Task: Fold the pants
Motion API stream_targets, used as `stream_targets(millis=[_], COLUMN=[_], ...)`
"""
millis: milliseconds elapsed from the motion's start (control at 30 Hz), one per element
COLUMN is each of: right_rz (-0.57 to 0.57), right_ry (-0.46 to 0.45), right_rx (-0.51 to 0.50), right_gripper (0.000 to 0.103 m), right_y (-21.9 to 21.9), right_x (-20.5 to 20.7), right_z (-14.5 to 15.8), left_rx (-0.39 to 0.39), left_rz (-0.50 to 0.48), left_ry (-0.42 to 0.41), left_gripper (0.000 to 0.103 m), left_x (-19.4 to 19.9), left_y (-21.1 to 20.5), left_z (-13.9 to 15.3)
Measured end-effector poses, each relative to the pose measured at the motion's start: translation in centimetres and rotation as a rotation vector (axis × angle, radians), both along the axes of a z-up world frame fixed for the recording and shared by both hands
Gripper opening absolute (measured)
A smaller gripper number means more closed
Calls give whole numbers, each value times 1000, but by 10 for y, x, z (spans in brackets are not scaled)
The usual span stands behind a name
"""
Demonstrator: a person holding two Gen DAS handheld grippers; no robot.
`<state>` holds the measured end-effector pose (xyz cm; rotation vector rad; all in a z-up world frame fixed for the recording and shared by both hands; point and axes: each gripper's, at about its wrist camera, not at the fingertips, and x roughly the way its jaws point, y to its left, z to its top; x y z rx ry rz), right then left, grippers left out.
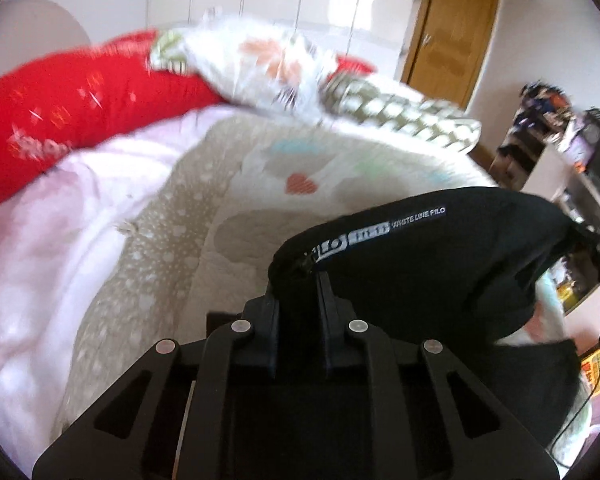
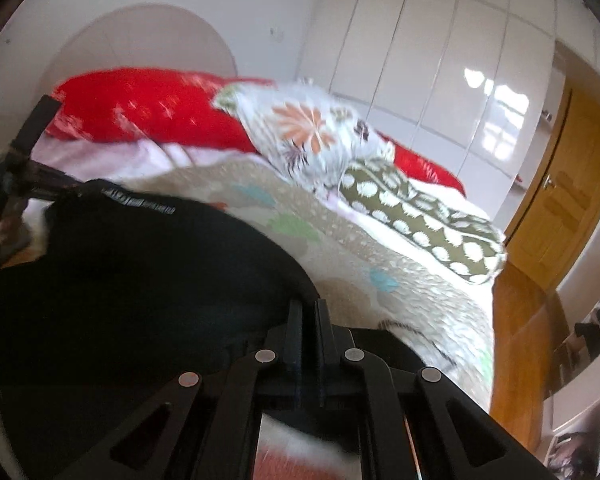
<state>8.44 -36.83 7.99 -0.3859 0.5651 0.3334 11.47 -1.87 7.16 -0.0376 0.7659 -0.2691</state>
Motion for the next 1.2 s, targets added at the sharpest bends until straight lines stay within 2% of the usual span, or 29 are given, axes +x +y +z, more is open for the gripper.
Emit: stream_targets(millis=[133,200,267,400,467,533,567,633,667,733,800,833,900,1000,1100,1200], right_rz=[20,39,53,77,80,60,48,27,17,-18,-79,-125,-225,-326,-393,-380], right_ry=[-10,12,46,197,252,254,259,276,278,271,257,237,212,213,258,326], right_rx=[21,14,6,-4,-2,-23,-17,41,79,165,254,282,314,355,319,347], right_gripper=[5,5,5,5,5,5,5,10,13,34,47,47,47,47,47,47], right_y=[-10,-10,-7,1,6,6,4,-6,-13,-29,-46,-55,-71,-85,-90,-93], right_x=[-86,-128,-161,-200,-209,-218,-219,-219,-221,-220,-212,-207,-191,-158,-119,-90], right_z=[6,-4,-21,-78,-99,-107,-105,-95,-90,-77,-67,-63,-58,-64,-82,-101], left_rx=[-8,-10,19,0,-32,-54,-59,-51,-50,-58,-62,-69,-82,-77,-71,-57], left_rz=[14,17,13,36,65,90,102,119,124,132,144,154,147,110,84,64], left_ry=[-48,-25,10,107,124,134,128,109,99,61,31,7,-3,-3,20,66], left_gripper=[14,14,14,14,14,14,17,32,45,48,48,48,57,58,58,58], left_x=[-68,-96,-117,-141,-152,-157,-161,-168,-171,-176,-179,-180,-178,-166,-152,-136], left_y=[7,11,12,22,30,39,43,48,51,53,56,55,51,30,10,-8], left_z=[2,-13,-32,-65,-68,-65,-61,-53,-49,-37,-28,-22,-18,-21,-32,-50])
